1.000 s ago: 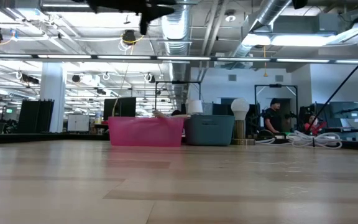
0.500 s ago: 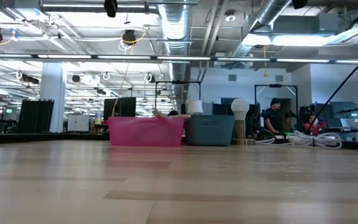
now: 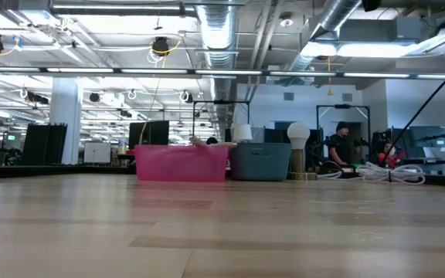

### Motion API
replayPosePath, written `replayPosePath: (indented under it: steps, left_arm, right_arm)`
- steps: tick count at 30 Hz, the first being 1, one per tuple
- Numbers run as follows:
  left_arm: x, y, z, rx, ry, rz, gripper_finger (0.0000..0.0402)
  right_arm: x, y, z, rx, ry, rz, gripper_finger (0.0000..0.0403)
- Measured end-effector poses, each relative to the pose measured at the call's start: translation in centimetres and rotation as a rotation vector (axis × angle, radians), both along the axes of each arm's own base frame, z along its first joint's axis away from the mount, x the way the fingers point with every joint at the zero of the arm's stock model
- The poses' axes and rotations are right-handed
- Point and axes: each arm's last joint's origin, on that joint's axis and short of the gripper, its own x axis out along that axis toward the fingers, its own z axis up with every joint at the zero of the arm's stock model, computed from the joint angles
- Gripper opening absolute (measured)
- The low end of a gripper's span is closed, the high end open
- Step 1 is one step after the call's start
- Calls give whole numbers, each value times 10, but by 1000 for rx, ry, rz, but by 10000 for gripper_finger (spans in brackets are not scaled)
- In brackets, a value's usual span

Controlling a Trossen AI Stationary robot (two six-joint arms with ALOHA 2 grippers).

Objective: Pick & Place USB Port
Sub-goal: Put the light brown HDMI cable into the pink bin

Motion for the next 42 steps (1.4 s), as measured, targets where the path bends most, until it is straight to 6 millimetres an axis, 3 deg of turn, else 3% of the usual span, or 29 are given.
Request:
replayPosePath:
  steps: [10, 19, 26, 34, 42]
  left_arm:
    - [2, -36, 0, -60, 21, -287, 101]
    - [1, -67, -1, 25, 1, -308, 101]
    - [-1, -82, -11, 41, 337, -262, 101]
    - [11, -104, -2, 106, 561, -331, 101]
    - [32, -132, -44, 333, 970, -374, 101]
  right_arm:
    - [10, 2, -5, -4, 37, 12, 0]
    - [9, 4, -2, 71, -12, 85, 0]
    - [9, 5, -2, 76, -13, 111, 0]
    - [9, 5, -2, 77, -13, 110, 0]
    - [9, 5, -2, 111, -21, 108, 0]
